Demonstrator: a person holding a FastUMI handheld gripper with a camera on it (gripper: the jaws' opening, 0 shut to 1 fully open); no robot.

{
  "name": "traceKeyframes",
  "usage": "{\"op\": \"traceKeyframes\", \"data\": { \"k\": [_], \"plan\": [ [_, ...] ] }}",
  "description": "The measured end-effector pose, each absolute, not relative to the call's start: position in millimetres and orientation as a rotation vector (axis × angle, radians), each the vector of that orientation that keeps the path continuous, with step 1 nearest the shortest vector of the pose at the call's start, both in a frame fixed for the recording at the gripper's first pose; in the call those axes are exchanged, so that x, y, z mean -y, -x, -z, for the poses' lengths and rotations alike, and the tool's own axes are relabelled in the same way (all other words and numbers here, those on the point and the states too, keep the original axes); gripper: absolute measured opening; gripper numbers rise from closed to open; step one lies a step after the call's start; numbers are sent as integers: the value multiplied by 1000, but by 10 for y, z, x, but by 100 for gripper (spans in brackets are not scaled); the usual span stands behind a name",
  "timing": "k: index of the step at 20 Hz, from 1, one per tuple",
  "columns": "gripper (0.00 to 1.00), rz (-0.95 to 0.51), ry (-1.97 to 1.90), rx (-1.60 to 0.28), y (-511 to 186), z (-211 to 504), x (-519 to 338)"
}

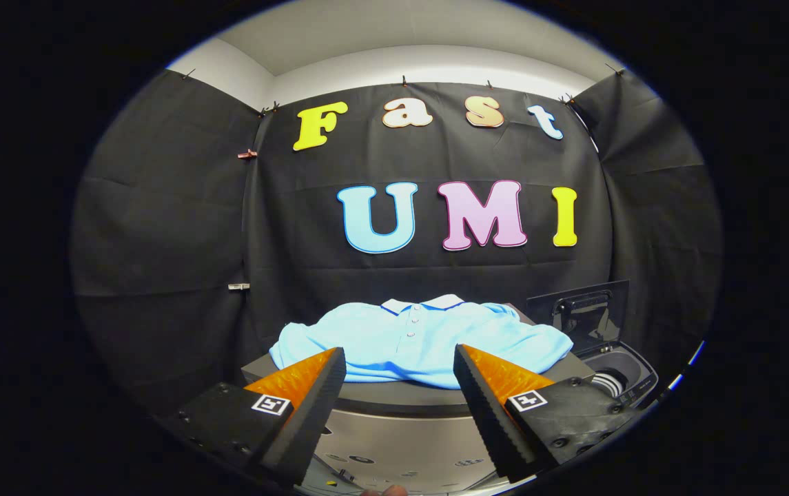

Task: Put the clothes into the washing machine and then close the washing machine lid.

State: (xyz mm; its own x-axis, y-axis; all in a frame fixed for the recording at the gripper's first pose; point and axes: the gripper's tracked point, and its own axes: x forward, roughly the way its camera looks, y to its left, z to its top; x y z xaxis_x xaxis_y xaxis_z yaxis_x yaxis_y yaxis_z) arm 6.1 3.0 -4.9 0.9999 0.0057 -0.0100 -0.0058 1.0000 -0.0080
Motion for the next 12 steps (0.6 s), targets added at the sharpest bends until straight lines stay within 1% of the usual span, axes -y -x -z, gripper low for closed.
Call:
{"op": "traceKeyframes", "data": {
  "k": [6, 12],
  "plan": [
    [99, -2, 13, -12, -135, 38, -37],
    [99, 30, 13, -20, -424, -95, -7]
  ]
}}
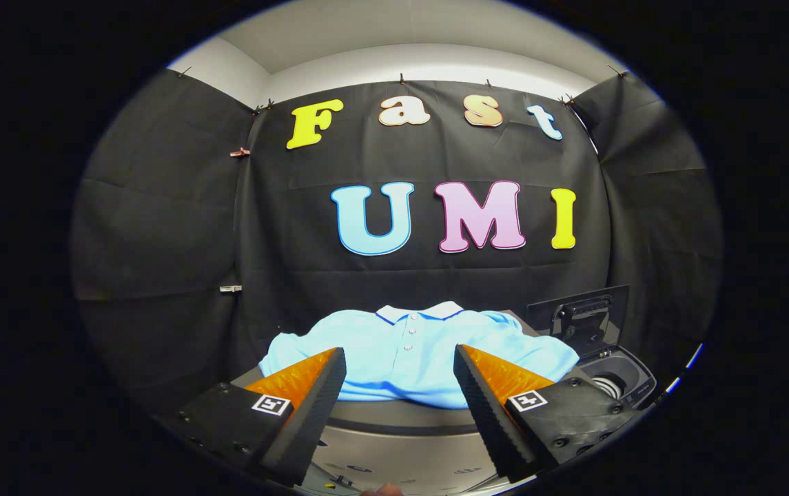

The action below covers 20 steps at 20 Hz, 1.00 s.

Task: Put the clothes into the washing machine and then close the washing machine lid.

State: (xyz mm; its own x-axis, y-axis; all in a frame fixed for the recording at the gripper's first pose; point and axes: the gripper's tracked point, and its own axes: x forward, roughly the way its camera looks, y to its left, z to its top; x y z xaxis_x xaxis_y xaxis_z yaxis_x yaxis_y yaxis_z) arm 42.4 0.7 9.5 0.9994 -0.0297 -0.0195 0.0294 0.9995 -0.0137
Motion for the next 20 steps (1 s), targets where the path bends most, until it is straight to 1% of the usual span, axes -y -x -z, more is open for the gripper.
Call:
{"op": "traceKeyframes", "data": {
  "k": [10, 15, 18, 20],
  "plan": [
    [99, 81, 69, -141, -1411, -293, 61],
    [99, 115, 95, -324, -1897, -87, 126],
    [99, 107, 73, -437, -2053, 83, 158],
    [99, 138, 71, -498, -2156, 181, 253]
  ]
}}
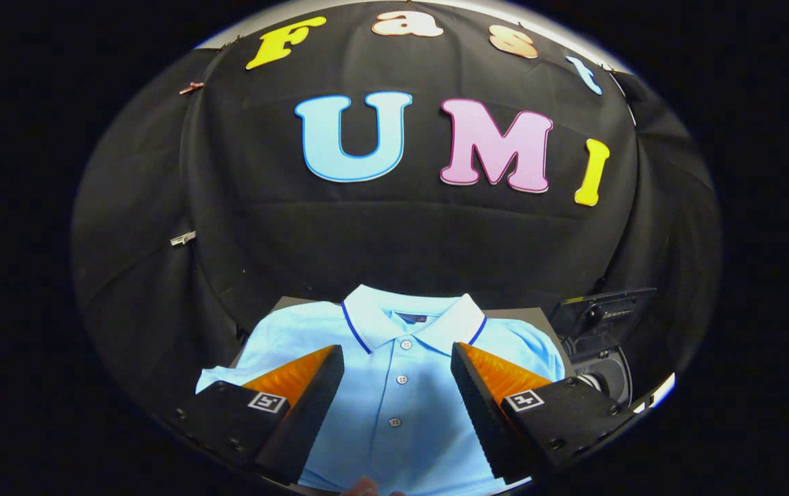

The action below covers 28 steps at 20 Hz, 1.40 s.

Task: Put the clothes into the washing machine and then close the washing machine lid.

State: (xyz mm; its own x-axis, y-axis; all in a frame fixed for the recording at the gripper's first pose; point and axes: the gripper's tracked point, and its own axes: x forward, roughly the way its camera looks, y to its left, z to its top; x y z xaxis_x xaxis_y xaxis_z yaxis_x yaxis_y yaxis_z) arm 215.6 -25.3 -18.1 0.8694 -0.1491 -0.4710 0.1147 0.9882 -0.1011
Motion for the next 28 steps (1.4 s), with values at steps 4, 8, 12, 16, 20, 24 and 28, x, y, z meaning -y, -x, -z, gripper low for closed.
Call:
{"op": "traceKeyframes", "data": {
  "k": [4, 8, 12, 16, 20, 24, 28],
  "plan": [
    [99, 182, 70, -662, -2195, 491, 409],
    [99, 176, 88, -778, -2188, 679, 406],
    [100, 182, 81, -860, -2187, 720, 423],
    [100, 196, 49, -976, -2198, 757, 432],
    [100, 216, 42, -1043, -2195, 726, 473],
    [77, 236, 13, -1066, -2205, 739, 537],
    [78, 236, 19, -1068, -2206, 745, 552]
  ]
}}
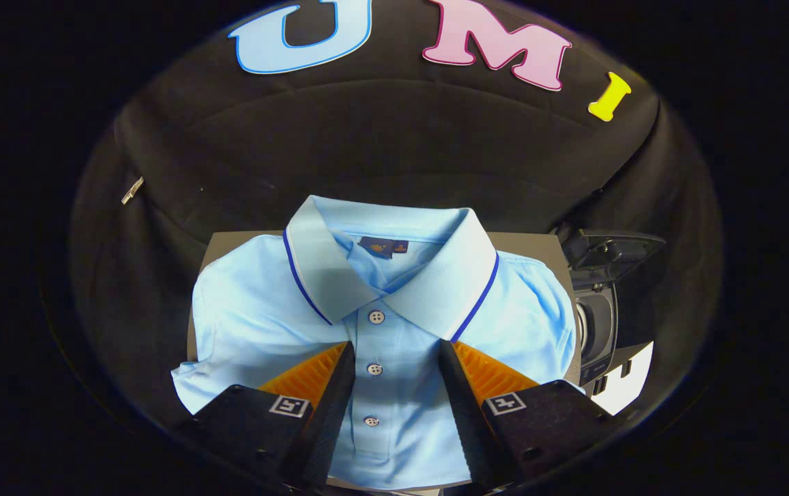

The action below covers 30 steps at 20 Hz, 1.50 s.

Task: Put the clothes into the washing machine and then close the washing machine lid.

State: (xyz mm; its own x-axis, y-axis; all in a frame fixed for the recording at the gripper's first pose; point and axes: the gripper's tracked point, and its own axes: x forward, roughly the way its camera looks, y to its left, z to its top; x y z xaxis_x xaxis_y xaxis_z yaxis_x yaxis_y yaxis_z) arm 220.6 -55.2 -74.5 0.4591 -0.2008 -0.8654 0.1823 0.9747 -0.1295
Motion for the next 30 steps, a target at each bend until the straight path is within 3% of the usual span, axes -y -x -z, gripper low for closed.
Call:
{"op": "traceKeyframes", "data": {
  "k": [8, 10, 20, 21, 26, 27, 30],
  "plan": [
    [77, 254, 20, -1057, -2212, 719, 598],
    [30, 253, 39, -1049, -2219, 745, 642],
    [29, 245, -31, -1001, -2211, 678, 658],
    [13, 232, -29, -995, -2220, 683, 655],
    [13, 245, -24, -906, -2220, 658, 655],
    [5, 239, -8, -876, -2248, 619, 634],
    [5, 233, 6, -865, -2185, 633, 618]
  ]
}}
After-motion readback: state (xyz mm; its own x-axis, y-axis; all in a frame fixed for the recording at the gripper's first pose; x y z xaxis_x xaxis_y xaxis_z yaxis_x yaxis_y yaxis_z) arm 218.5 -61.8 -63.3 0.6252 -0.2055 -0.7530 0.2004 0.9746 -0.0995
